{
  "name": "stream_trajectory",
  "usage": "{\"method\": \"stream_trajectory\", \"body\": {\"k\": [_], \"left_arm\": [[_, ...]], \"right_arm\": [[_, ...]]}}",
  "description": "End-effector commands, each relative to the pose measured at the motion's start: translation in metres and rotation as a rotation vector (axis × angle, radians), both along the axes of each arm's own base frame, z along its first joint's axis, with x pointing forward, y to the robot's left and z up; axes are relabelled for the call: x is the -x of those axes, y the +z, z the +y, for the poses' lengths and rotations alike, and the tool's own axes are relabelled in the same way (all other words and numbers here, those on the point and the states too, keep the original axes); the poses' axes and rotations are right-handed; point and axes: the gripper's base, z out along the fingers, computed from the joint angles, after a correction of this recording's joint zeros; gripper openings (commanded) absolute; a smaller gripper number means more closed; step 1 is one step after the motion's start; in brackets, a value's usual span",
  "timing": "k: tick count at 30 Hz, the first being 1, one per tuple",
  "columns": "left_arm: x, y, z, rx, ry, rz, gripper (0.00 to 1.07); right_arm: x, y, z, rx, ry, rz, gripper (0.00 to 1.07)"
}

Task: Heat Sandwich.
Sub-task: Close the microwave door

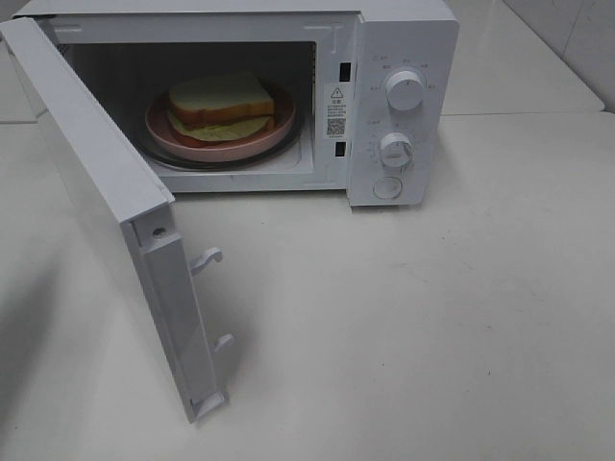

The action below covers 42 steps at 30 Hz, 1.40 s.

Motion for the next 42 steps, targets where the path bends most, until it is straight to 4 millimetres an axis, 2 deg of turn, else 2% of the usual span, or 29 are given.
{"method": "stream_trajectory", "body": {"k": [1,5,12,22,29,34,37,39,40,42], "left_arm": [[-0.008,-0.008,-0.007,0.021,-0.061,-0.019,0.0],[-0.011,-0.014,-0.013,0.025,-0.11,-0.026,0.0],[-0.024,-0.026,-0.046,-0.017,-0.252,0.008,0.0],[-0.037,-0.027,-0.076,-0.018,-0.339,0.0,0.0],[-0.046,-0.028,-0.092,-0.003,-0.363,0.005,0.0],[-0.052,-0.028,-0.109,0.008,-0.358,-0.006,0.0],[-0.057,-0.027,-0.126,0.005,-0.365,-0.015,0.0],[-0.059,-0.028,-0.13,0.013,-0.36,-0.014,0.0],[-0.063,-0.026,-0.139,0.035,-0.356,-0.019,0.0],[-0.064,-0.026,-0.142,0.043,-0.354,-0.02,0.0]], "right_arm": [[0.003,0.001,0.0,-0.004,-0.006,-0.043,0.76],[0.003,0.001,0.0,-0.004,-0.006,-0.043,0.76],[0.003,0.001,0.0,-0.004,-0.006,-0.043,0.76],[0.003,0.001,0.0,-0.004,-0.006,-0.043,0.76],[0.003,0.001,0.0,-0.004,-0.006,-0.043,0.76],[0.003,0.001,0.0,-0.004,-0.006,-0.043,0.76],[0.003,0.001,0.0,-0.004,-0.006,-0.043,0.75],[0.003,0.001,0.0,-0.004,-0.006,-0.043,0.75],[0.003,0.001,0.0,-0.004,-0.006,-0.043,0.74],[0.003,0.001,0.0,-0.004,-0.006,-0.043,0.74]]}}
